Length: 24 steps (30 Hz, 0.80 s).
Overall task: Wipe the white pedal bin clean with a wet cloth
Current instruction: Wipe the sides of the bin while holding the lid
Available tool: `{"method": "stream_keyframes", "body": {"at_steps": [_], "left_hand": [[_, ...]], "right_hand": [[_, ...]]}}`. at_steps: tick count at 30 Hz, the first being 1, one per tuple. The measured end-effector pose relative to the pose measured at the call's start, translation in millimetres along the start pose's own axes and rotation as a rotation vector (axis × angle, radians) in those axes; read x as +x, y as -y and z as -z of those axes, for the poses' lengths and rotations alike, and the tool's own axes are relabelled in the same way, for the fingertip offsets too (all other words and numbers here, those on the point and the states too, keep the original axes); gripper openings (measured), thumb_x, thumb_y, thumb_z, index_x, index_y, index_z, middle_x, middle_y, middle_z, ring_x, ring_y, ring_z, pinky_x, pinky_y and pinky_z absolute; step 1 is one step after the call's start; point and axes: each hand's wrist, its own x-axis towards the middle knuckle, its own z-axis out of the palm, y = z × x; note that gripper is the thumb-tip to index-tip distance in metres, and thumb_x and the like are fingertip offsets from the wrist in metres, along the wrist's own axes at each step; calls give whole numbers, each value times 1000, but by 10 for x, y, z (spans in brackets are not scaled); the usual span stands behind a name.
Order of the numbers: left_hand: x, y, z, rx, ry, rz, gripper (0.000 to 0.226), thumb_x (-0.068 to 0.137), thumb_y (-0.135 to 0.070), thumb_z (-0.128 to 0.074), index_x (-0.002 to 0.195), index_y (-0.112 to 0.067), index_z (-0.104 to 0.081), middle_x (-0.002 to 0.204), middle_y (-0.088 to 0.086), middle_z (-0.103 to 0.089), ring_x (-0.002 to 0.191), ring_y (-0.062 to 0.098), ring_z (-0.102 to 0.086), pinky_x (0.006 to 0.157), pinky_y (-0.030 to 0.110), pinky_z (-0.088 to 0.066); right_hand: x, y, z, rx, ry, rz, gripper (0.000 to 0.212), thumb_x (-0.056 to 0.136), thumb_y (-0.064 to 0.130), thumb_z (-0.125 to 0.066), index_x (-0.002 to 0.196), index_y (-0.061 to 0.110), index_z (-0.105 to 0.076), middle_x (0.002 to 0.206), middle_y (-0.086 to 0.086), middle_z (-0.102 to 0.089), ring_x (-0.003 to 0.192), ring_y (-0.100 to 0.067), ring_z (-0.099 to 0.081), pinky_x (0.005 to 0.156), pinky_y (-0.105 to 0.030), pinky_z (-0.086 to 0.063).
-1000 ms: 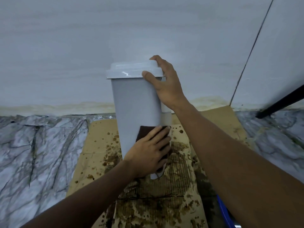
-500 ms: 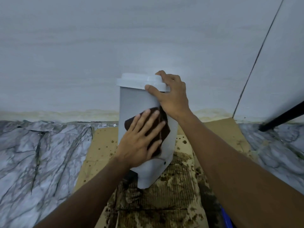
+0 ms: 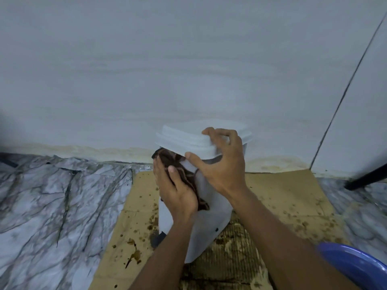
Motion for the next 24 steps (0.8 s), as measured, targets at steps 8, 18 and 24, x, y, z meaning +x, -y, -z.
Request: {"method": "stream_keyframes", "body": {"at_steps": [8, 18, 24], "left_hand": [[257, -559, 395, -811, -276, 581, 41, 110, -34, -44, 122, -3, -68, 101, 4, -72, 96, 21, -71, 85, 32, -56], [147, -830, 963, 144, 621, -197, 43, 105, -50, -40, 129, -31, -70, 116, -13, -75, 105, 5, -68, 95, 27, -53], [353, -810, 1038, 777, 879, -418, 48, 112, -37, -31, 156, -22, -42, 160, -3, -44, 149, 11, -31, 123, 25, -9]], "right_hand": [[-532, 95, 118, -50, 44, 154, 59, 80, 69, -66, 126, 33, -64, 137, 6, -42, 135, -17, -41, 100, -31, -49], [-1138, 299, 97, 2, 188, 240, 41, 94, 40, -56, 123, 15, -69, 140, 1, -51, 139, -14, -37, 111, -20, -32], [-1123, 265, 169, 93, 173, 274, 35, 87, 4, -50, 113, 8, -73, 120, 0, -68, 122, -17, -54, 108, -32, -44]]}}
